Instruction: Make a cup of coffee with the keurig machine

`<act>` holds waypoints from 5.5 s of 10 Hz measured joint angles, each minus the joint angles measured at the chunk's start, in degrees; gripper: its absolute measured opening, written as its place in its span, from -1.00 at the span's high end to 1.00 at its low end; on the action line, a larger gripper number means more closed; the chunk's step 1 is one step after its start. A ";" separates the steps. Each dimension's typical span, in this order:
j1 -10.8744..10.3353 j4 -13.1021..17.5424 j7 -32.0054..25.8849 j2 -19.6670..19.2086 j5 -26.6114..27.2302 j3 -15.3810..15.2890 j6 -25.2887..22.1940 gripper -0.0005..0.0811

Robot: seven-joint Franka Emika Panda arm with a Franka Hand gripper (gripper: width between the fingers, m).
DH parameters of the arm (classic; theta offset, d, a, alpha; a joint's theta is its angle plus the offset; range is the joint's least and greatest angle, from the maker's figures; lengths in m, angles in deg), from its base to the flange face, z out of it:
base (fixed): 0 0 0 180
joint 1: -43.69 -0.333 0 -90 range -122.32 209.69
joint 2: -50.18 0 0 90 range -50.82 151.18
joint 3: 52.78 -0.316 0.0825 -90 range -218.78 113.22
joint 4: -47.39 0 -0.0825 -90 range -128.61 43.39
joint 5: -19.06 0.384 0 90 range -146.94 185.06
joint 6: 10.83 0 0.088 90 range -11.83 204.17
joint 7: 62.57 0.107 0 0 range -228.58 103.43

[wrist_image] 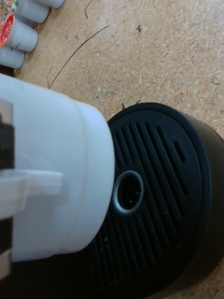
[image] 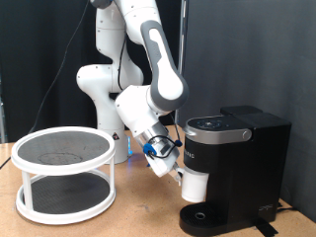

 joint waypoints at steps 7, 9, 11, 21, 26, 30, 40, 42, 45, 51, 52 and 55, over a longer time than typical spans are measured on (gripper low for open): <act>0.00 3.27 -5.11 -4.98 4.18 -0.07 1.05 0.98; -0.03 3.96 -5.60 -5.84 4.81 -0.12 1.48 0.46; -0.03 4.35 -6.20 -6.59 5.06 -0.13 1.75 0.03; 6.76 -5.86 6.13 4.40 -20.92 3.49 -15.40 -0.81; 8.55 -9.69 8.18 9.53 -28.60 5.08 -23.32 -0.81; 9.08 -13.50 9.11 18.24 -32.07 7.06 -34.30 -0.81; 9.02 -12.94 19.62 33.40 -31.48 9.68 -51.16 -0.81; 9.02 -12.15 22.59 36.88 -31.12 9.88 -53.85 -0.81; 9.05 -10.34 29.32 41.57 -31.04 10.43 -58.35 -0.81; 9.05 -6.82 34.30 44.28 -28.70 9.94 -58.82 -0.81; 9.14 -4.82 34.99 44.33 -31.17 8.33 -56.56 -0.81; 10.37 1.84 39.06 44.11 -44.48 1.34 -48.53 -0.81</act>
